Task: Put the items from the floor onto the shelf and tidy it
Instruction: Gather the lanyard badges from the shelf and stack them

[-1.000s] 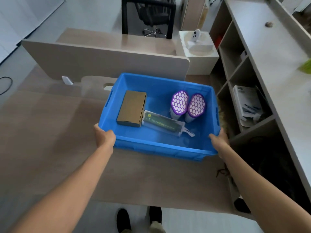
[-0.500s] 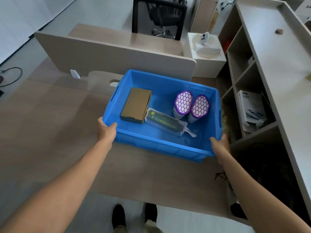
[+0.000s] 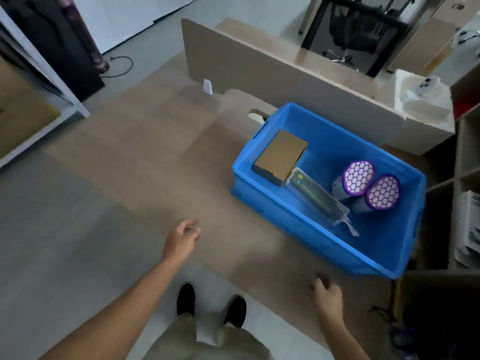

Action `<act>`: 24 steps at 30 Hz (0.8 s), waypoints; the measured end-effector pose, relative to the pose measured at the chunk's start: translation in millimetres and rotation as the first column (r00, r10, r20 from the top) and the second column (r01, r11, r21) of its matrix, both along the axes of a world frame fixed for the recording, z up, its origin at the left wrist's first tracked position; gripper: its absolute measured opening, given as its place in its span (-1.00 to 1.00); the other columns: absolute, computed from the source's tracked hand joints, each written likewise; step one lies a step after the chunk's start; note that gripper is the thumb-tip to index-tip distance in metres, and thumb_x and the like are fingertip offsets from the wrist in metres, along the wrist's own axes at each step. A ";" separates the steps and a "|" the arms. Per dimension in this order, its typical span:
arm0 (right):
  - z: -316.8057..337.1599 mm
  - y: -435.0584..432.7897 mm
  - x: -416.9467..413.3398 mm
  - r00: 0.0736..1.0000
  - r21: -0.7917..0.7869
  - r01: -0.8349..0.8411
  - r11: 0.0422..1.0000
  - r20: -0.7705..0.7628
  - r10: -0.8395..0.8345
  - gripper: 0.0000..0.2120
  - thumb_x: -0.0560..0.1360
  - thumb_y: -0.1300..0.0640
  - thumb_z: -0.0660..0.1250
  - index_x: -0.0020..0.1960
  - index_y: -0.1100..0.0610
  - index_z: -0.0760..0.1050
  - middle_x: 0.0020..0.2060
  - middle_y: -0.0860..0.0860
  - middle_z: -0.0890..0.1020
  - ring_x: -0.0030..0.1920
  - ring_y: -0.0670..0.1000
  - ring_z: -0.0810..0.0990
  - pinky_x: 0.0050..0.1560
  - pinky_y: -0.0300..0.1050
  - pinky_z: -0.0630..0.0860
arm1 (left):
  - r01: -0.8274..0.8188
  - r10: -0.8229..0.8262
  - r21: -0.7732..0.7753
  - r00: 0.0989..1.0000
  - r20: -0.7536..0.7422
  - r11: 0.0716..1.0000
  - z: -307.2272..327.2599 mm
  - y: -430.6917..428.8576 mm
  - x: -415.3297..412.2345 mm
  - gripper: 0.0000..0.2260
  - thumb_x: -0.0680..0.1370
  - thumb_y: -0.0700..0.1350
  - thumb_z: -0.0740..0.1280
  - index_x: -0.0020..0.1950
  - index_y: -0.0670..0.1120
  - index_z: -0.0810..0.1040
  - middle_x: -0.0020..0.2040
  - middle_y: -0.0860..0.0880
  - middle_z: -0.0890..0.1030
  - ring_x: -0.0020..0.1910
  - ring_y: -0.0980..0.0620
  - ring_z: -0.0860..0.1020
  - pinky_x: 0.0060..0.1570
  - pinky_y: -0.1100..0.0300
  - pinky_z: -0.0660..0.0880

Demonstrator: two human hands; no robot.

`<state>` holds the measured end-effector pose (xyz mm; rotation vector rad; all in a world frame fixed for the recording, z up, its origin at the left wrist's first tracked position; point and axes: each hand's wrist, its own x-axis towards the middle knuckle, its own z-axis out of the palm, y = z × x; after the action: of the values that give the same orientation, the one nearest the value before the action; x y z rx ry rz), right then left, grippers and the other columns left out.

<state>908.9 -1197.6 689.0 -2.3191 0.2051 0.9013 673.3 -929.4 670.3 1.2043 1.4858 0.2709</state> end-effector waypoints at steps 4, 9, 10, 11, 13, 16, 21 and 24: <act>-6.9 72.3 -57.5 0.832 0.059 -0.529 0.847 -0.162 0.531 -0.84 0.56 0.05 0.29 0.04 0.07 0.61 -0.14 0.08 0.72 -0.08 0.13 0.69 0.07 0.15 0.59 | -0.196 0.184 -0.104 0.976 -0.117 0.975 -19.3 -23.5 -105.0 -0.77 0.54 -0.20 0.33 0.19 -0.17 0.59 -0.06 -0.15 0.68 -0.03 -0.16 0.66 0.04 -0.04 0.54; -23.7 182.8 -153.2 0.456 0.012 -0.887 0.462 -0.138 0.879 -0.80 0.51 0.06 0.26 -0.02 0.17 0.58 -0.09 0.10 0.70 -0.03 0.11 0.64 -0.02 -0.07 0.54 | -0.494 0.457 -0.209 0.866 -0.203 0.844 -24.5 -58.5 -238.7 -0.76 0.56 -0.18 0.31 0.23 -0.13 0.54 0.03 -0.14 0.63 -0.08 -0.09 0.62 -0.18 0.13 0.48; -28.5 204.6 -175.6 0.389 0.010 -0.919 0.394 -0.138 0.911 -0.80 0.52 0.06 0.26 0.02 0.14 0.57 -0.03 0.09 0.70 0.02 0.11 0.64 -0.02 -0.11 0.51 | -0.552 0.507 -0.224 0.831 -0.229 0.803 -27.2 -66.5 -265.3 -0.76 0.56 -0.18 0.32 0.23 -0.12 0.54 0.02 -0.14 0.64 -0.09 -0.09 0.62 -0.18 0.14 0.47; -31.0 225.8 -199.8 0.322 0.017 -0.945 0.328 -0.140 0.936 -0.80 0.54 0.05 0.25 0.09 0.10 0.57 0.02 0.09 0.69 0.07 0.11 0.64 -0.02 -0.15 0.49 | -0.602 0.549 -0.245 0.796 -0.254 0.760 -29.7 -75.0 -291.5 -0.76 0.55 -0.16 0.33 0.21 -0.12 0.54 0.01 -0.14 0.64 -0.11 -0.08 0.62 -0.18 0.13 0.46; -38.7 268.9 -247.7 0.205 0.018 -0.978 0.208 -0.118 0.972 -0.73 0.57 0.07 0.25 0.21 0.10 0.57 0.04 0.09 0.67 0.11 0.12 0.64 0.01 -0.16 0.47 | -0.706 0.643 -0.292 0.708 -0.293 0.645 -33.8 -86.8 -339.9 -0.79 0.55 -0.15 0.35 0.17 -0.12 0.55 -0.02 -0.16 0.64 -0.17 -0.09 0.61 -0.27 0.17 0.42; -45.8 332.5 -319.0 0.090 -0.001 -0.996 0.090 -0.096 0.991 -0.71 0.58 0.08 0.25 0.21 0.14 0.60 0.06 0.16 0.70 0.11 0.16 0.65 0.09 -0.07 0.52 | -0.782 0.715 -0.347 0.618 -0.327 0.517 -31.8 -90.4 -406.1 -0.90 0.57 -0.15 0.32 0.04 -0.13 0.56 -0.09 -0.18 0.63 -0.22 -0.12 0.58 -0.29 0.17 0.33; -63.2 412.6 -401.8 0.114 -0.035 -0.993 0.109 -0.202 0.973 -0.76 0.46 0.13 0.24 -0.11 0.28 0.60 -0.24 0.18 0.64 -0.20 0.15 0.62 -0.09 0.09 0.58 | -0.821 0.747 -0.404 0.550 -0.373 0.403 -15.1 -60.1 -503.2 -0.88 0.56 -0.20 0.30 -0.17 -0.18 0.51 -0.27 -0.18 0.51 -0.30 -0.08 0.48 -0.31 0.16 0.25; -81.0 452.0 -428.8 0.052 -0.094 -0.995 0.030 -0.252 0.966 -0.81 0.48 0.17 0.24 -0.23 0.23 0.54 -0.34 0.09 0.57 -0.30 0.12 0.60 -0.22 -0.01 0.47 | -0.833 0.775 -0.403 0.524 -0.354 0.379 -11.2 -11.3 -551.2 -0.88 0.55 -0.17 0.30 -0.18 -0.14 0.49 -0.22 -0.17 0.53 -0.27 -0.08 0.51 -0.30 0.17 0.24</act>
<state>480.1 -745.7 608.1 -2.3921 -1.6630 1.7196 122.1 -940.7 659.1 -0.0756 1.9994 0.4096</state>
